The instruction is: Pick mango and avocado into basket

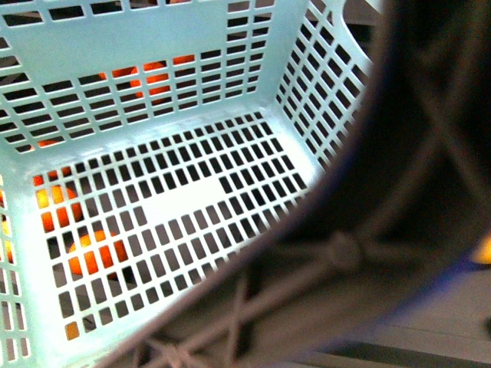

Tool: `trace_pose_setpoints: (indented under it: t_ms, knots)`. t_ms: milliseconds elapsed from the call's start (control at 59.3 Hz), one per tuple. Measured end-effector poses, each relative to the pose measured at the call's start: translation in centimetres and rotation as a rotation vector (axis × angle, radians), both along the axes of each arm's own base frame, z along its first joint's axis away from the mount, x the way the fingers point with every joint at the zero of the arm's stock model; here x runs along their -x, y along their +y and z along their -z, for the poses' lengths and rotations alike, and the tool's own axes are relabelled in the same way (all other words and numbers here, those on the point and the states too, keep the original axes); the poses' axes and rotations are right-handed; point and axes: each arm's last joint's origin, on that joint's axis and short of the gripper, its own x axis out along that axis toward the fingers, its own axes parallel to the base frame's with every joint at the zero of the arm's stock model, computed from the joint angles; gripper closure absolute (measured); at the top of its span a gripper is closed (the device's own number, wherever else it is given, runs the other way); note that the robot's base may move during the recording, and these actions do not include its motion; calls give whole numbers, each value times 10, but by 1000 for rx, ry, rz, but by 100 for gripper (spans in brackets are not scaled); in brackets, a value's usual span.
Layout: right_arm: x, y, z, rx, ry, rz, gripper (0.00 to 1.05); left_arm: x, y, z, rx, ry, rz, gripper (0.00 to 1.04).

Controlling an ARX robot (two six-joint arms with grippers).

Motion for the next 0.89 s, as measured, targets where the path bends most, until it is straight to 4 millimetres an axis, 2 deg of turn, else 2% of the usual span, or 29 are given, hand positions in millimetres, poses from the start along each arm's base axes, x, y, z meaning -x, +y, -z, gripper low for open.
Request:
trace_pose_setpoints:
  t_ms: [574,608,675,709,759,894]
  knots:
    - [0,0,0,0,0,0,9,2,-3,0,-2,0,19,98]
    - [-1,0,1,-45,70,42,9,2,-3,0,-2,0,19,98]
    - [-4,-8,0,-202,461,279,9,2,-3,0,-1,0,19,98]
    - [-8,-12,3,-274,567,349,9,2,-3,0,-2,-2,20,98]
    - [-14,-20,7,-351,631,407,9,2,-3,0,-2,-2,20,98]
    - [-27,-39,8,-404,628,465,9,2,-3,0,-3,-3,18,98]
